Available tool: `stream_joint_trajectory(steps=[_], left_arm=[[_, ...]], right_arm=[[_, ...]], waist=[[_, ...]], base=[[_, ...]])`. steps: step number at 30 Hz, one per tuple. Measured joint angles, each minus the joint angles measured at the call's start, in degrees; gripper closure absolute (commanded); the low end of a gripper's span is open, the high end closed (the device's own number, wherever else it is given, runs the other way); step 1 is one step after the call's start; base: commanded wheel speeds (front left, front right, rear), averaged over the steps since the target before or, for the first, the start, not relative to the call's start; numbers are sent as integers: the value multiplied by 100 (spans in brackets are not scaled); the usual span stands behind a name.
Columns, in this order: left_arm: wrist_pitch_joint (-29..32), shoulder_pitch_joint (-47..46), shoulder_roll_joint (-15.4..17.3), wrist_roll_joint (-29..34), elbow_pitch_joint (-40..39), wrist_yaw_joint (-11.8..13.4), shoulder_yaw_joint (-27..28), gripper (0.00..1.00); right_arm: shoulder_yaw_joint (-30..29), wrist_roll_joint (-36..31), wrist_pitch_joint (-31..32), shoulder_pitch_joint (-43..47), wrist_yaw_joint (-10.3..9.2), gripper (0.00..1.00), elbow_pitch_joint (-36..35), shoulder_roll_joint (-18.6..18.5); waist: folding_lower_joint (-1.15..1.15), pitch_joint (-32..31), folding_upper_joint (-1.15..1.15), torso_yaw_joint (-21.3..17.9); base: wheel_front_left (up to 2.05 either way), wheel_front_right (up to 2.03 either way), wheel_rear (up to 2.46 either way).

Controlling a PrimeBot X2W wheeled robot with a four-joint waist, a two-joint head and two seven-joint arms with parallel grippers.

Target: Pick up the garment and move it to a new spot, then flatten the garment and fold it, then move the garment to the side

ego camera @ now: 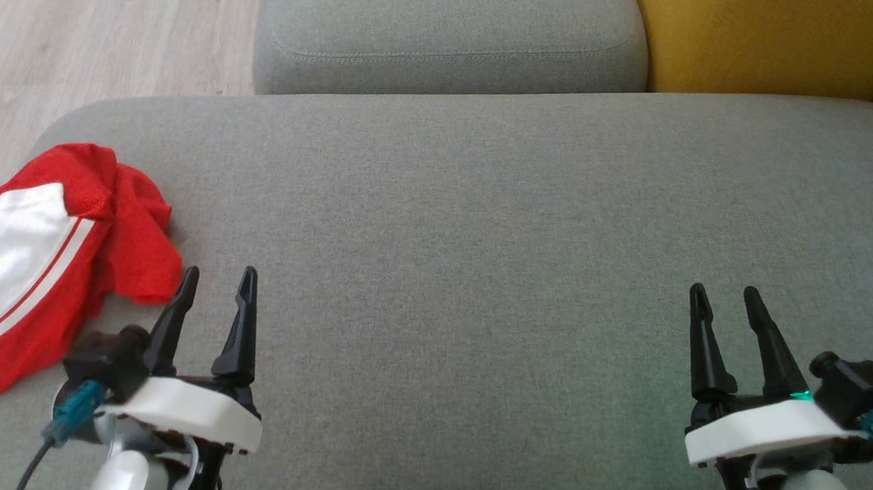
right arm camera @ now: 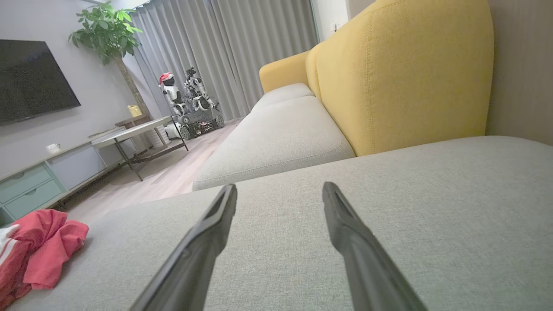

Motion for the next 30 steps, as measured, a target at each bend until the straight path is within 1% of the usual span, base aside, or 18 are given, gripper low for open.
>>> stream_joint_trajectory(steps=[13, 30], left_arm=[[-201, 151, 76, 746, 10, 198, -138, 0], [-453, 220, 12, 1399, 281, 198, -98, 0]], right_arm=[[-11, -859, -54, 3, 0, 0, 0, 11], [-118, -1512, -98, 16, 0, 0, 3, 114]], waist=[[0, -22, 0, 31], [0, -41, 0, 73]], base=[[0, 0, 0], [0, 0, 0]])
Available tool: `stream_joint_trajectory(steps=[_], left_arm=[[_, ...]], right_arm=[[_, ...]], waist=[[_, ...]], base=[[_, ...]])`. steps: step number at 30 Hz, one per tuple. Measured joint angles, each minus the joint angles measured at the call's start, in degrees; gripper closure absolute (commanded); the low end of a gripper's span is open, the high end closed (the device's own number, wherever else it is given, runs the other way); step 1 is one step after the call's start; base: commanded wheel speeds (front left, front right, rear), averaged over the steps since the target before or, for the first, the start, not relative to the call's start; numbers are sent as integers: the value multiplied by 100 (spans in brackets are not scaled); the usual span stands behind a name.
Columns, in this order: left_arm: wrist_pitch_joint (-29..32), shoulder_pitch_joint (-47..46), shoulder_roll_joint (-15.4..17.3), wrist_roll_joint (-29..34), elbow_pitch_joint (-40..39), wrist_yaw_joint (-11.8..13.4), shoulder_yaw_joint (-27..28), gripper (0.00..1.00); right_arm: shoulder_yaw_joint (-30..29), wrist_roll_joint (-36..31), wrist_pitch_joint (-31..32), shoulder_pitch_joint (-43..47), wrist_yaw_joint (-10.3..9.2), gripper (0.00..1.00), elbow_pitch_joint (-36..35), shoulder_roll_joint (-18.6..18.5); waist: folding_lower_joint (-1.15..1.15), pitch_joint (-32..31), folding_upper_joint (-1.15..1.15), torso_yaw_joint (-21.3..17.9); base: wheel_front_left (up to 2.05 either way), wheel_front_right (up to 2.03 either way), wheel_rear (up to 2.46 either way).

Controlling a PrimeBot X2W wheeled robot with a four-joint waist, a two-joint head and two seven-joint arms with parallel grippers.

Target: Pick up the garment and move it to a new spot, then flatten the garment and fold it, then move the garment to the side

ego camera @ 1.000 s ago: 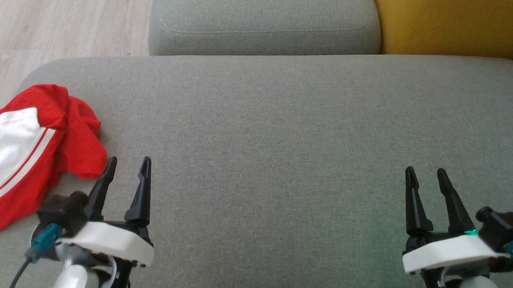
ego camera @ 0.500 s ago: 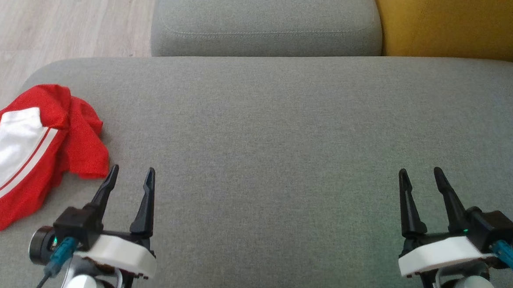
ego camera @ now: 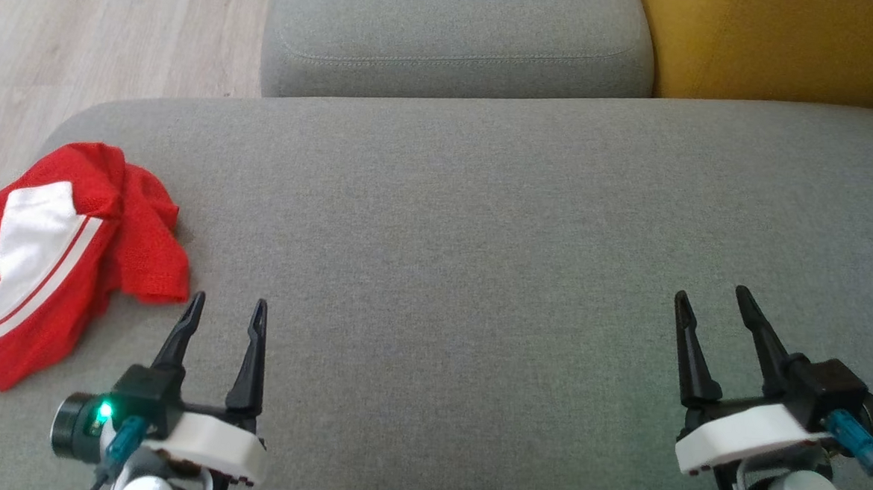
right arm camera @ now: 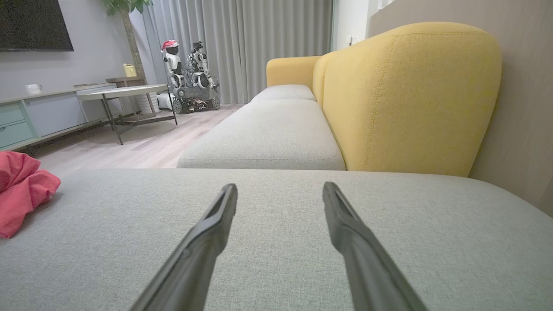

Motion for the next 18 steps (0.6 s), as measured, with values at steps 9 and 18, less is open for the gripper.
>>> stream_joint_trajectory(steps=[9, 18], left_arm=[[1, 1, -125, -158, 303, -57, 166, 0], [1, -1, -157, -158, 459, -57, 253, 0]], right_arm=[[-67, 147, 12, 3, 0, 0, 79, 46], [-105, 202, 63, 3, 0, 0, 148, 48]], waist=[[0, 10, 0, -22], [0, 13, 0, -19]], base=[[0, 0, 0], [0, 0, 0]])
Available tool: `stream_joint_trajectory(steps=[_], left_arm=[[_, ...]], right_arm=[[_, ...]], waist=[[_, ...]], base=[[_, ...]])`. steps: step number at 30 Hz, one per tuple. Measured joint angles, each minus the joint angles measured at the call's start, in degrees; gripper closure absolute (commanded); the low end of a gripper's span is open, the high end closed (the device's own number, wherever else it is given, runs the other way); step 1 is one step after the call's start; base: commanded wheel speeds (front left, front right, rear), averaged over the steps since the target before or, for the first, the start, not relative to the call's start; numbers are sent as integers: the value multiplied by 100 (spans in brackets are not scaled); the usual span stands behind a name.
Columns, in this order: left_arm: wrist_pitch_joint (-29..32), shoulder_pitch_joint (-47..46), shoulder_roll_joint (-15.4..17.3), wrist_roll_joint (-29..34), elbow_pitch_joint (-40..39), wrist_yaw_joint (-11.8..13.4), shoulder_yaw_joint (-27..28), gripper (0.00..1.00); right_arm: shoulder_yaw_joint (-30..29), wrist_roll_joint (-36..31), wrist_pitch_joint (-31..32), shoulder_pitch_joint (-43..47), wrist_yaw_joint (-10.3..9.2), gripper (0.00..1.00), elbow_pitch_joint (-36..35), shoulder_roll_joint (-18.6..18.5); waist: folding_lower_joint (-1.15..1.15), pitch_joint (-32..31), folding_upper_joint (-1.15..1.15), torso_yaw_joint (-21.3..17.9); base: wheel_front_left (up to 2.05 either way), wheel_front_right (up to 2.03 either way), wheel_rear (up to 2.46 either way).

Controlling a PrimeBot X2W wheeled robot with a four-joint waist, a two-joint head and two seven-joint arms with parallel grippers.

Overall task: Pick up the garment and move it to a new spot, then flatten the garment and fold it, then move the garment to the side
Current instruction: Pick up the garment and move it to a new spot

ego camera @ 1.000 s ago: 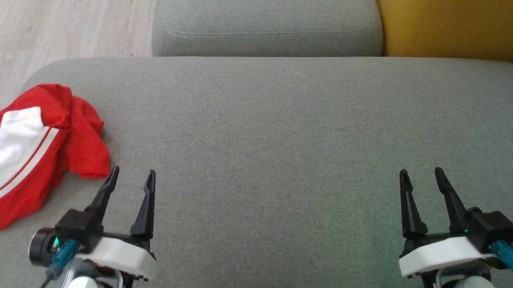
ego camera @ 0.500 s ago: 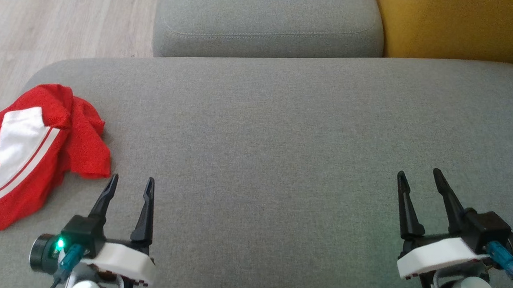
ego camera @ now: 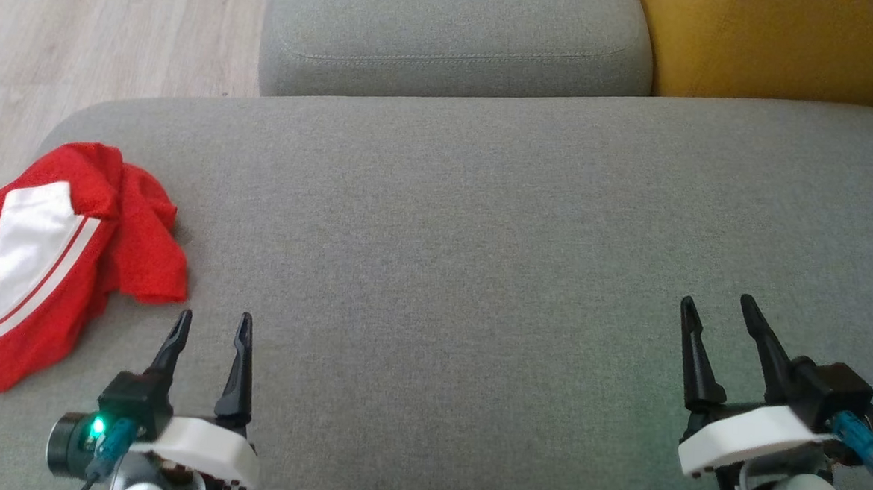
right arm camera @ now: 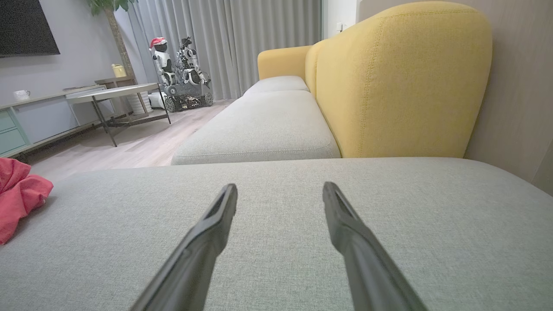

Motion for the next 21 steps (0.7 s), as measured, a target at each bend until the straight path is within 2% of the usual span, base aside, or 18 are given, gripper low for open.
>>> stream_joint_trajectory(steps=[21], left_arm=[[0, -2, -80, 1, 94, -52, 71, 0]], right_arm=[[1, 0, 0, -1, 0, 0, 31, 2]], waist=[[0, 19, 0, 18]], base=[[0, 0, 0]])
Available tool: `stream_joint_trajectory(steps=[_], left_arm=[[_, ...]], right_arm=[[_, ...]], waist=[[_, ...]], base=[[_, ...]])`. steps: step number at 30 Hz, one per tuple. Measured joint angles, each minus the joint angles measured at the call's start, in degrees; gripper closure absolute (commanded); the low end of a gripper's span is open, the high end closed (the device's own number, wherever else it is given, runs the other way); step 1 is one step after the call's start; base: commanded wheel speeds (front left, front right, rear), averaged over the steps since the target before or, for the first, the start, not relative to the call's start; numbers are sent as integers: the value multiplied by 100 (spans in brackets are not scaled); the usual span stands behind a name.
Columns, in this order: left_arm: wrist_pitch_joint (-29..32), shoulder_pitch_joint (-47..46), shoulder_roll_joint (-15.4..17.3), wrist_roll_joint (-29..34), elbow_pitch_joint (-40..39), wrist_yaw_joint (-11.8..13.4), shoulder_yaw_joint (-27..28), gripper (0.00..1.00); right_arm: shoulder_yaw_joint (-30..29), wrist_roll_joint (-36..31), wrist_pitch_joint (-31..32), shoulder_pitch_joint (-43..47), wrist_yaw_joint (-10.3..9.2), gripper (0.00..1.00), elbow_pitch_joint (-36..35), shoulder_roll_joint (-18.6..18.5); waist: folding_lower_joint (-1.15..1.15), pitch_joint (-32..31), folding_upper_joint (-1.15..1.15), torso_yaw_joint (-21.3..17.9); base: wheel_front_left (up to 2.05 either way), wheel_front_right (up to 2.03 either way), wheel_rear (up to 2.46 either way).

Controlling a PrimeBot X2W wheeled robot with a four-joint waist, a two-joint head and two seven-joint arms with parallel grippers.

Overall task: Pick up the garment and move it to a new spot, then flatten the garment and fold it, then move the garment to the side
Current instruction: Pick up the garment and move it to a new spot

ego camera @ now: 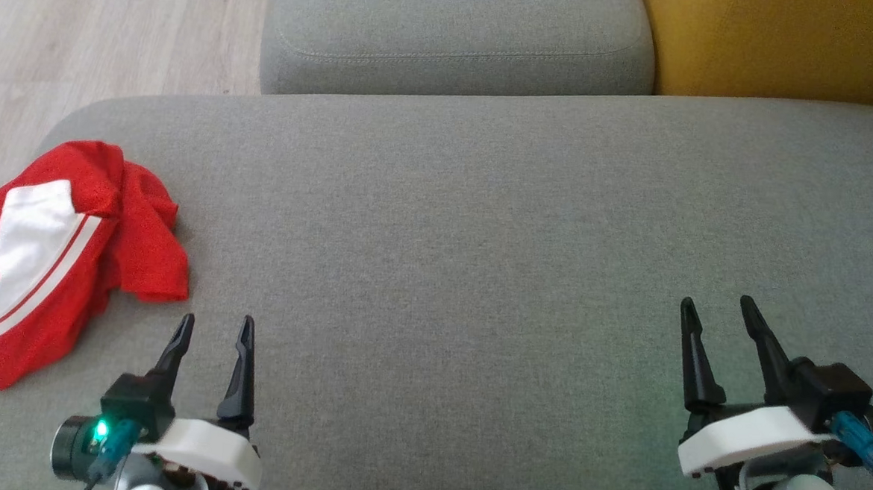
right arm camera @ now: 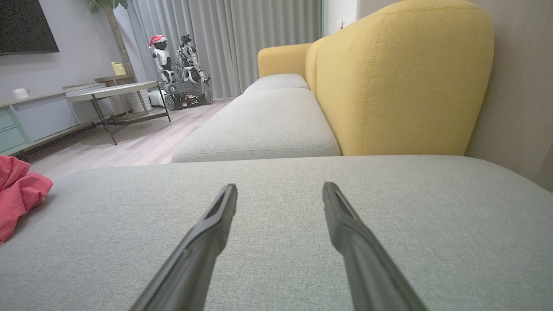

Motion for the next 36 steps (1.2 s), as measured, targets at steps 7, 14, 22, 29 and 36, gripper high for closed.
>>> stream_joint_trajectory(steps=[7, 14, 22, 29, 36], left_arm=[[0, -17, -15, 8, 0, -44, 4, 0], [0, -34, -11, 46, -3, -43, 53, 0], [0, -99, 34, 49, -12, -33, 235, 0], [-1, -110, 53, 36, -90, 9, 387, 0], [-1, -109, 51, 24, -99, 8, 403, 0]], right_arm=[[-34, 0, 0, 3, 0, 0, -24, 0], [96, 1, 52, 18, 0, 0, -147, 3], [323, 64, 77, 125, 0, 0, -231, 5], [464, 144, 103, 124, 0, 0, -292, 8], [465, 144, 120, 125, 0, 0, -313, 8]], waist=[[0, 21, 0, 134], [0, 34, 0, 622], [0, 41, 0, 1302], [0, 30, 0, 1804], [0, 23, 0, 2030]], base=[[0, 0, 0], [0, 0, 0], [0, 0, 0], [0, 0, 0], [0, 0, 0]])
